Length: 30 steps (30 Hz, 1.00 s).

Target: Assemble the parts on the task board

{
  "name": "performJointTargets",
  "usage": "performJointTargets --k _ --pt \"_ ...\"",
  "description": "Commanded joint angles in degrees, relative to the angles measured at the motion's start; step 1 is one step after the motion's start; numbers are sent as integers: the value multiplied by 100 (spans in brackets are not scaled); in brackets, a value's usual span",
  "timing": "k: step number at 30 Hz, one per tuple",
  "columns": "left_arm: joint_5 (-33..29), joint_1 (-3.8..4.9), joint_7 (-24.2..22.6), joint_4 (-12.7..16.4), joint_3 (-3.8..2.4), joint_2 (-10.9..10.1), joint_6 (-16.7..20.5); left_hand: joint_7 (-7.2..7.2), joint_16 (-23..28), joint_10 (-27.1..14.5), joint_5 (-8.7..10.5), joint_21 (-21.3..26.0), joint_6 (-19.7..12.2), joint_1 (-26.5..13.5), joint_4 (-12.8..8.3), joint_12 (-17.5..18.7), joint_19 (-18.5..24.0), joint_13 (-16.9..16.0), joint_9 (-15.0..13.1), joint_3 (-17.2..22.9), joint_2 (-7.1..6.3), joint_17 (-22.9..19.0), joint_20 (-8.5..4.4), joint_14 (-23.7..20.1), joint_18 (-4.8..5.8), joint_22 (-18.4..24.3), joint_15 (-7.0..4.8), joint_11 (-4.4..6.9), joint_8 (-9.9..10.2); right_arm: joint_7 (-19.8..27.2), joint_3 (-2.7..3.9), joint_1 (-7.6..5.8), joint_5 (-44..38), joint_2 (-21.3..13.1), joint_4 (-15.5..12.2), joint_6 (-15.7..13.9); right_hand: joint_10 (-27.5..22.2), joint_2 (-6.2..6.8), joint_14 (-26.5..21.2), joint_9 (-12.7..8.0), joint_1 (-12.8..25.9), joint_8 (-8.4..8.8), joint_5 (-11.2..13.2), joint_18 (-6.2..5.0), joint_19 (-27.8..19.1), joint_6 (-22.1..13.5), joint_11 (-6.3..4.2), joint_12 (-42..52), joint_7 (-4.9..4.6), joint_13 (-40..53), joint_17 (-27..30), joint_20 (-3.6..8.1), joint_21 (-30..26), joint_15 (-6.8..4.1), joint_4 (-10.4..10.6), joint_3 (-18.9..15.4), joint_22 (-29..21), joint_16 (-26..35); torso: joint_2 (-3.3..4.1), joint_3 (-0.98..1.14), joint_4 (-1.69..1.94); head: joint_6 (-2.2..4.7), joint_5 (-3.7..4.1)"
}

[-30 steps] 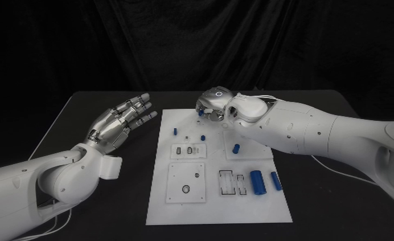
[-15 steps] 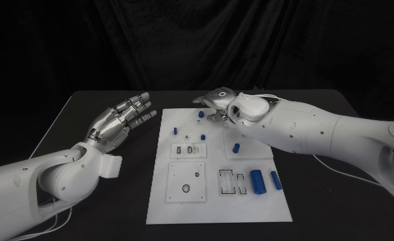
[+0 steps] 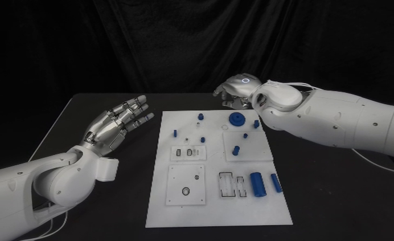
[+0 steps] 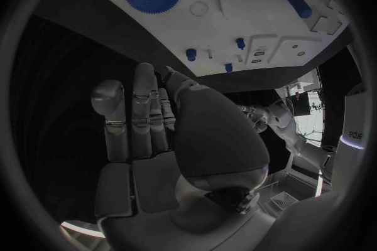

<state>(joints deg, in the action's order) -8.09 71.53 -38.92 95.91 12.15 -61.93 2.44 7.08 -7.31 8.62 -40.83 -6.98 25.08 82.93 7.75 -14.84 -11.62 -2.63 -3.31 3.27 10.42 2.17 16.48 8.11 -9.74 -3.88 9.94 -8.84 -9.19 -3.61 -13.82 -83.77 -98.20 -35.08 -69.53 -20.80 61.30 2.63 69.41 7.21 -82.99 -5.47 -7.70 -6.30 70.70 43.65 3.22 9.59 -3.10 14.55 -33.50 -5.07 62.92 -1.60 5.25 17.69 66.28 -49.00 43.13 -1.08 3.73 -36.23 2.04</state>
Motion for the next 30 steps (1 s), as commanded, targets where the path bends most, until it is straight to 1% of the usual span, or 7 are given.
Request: performJointTargets --k 1,3,6,12,21,25,30 --pt "-40 -3 -343 -7 -5 12 -71 40 -34 16 24 -40 18 -41 4 -26 -3 -6 -2 51 23 11 21 15 -21 -2 50 -44 -22 -54 -5 -56 630 -203 -102 52 -266 43 -59 -63 179 112 52 -49 -157 64 -98 1233 -92 1341 38 14 -327 -101 71 -160 -155 158 -12 -10 -28 -6 0" --pt "-41 -5 -343 -26 -5 26 -87 40 -34 16 24 -40 18 -41 4 -26 -3 -6 -2 51 23 11 21 15 -21 -2 50 -44 -22 -10 -11 -60 858 -308 -79 183 -536 -10 -103 -86 362 131 84 -131 -202 135 -111 2405 -144 2309 12 51 -495 3 234 -235 -206 183 -24 -23 -44 -13 -13" --pt "-42 -10 -336 -44 -5 48 -111 45 -39 15 26 -41 9 -44 2 -31 -3 -7 -2 68 31 12 22 18 -18 -1 56 -51 -20 24 -17 -21 1084 -392 -2 364 -959 -47 62 -122 663 144 116 -44 39 170 -180 4109 -210 3610 -850 12 -193 6 482 -401 173 -499 -34 -30 -50 -13 -33" --pt "-43 -16 -318 -55 -5 76 -146 50 -46 16 31 -39 11 -47 -2 -39 0 -7 -2 87 35 13 24 23 -13 0 70 -59 -22 -36 -21 130 1264 -400 155 643 608 -144 1014 -115 1073 136 5 139 498 170 -210 6806 -185 6003 -3812 34 782 -8 734 -856 1114 -2858 -50 -42 -86 -28 -95" --pt "-43 -19 -285 -69 -5 86 -162 62 -67 20 37 -39 17 -57 -9 -67 1 -10 -4 158 60 15 26 36 7 1 105 -80 -28 -251 -22 338 932 -334 226 689 2271 -148 1728 -16 1234 79 -18 305 1021 424 -216 7814 -240 7169 -5102 54 1540 -32 723 -1115 1706 -3771 -46 -34 -78 -71 -71" --pt "-43 -20 -267 -75 -5 88 -184 66 -75 18 56 -42 7 -65 -23 -75 -2 -10 -2 181 40 15 27 39 17 1 116 -93 -25 -289 -22 388 791 -325 234 669 2313 -178 1840 -12 1037 102 -451 326 1081 499 -193 7839 -271 7197 -5302 40 1639 -13 539 -1047 1805 -3893 -49 -43 -83 -88 -84" --pt "-43 -20 -255 -101 -5 90 -197 68 -77 14 65 -43 6 -74 -30 -76 -3 -9 -3 186 18 15 27 38 22 1 121 -99 -26 -325 -22 421 721 -306 248 715 2276 -171 1862 -16 962 116 -529 325 1074 508 -189 7825 -279 7174 -5342 34 1636 -7 468 -1013 1817 -3916 -47 -42 -86 -95 -77"
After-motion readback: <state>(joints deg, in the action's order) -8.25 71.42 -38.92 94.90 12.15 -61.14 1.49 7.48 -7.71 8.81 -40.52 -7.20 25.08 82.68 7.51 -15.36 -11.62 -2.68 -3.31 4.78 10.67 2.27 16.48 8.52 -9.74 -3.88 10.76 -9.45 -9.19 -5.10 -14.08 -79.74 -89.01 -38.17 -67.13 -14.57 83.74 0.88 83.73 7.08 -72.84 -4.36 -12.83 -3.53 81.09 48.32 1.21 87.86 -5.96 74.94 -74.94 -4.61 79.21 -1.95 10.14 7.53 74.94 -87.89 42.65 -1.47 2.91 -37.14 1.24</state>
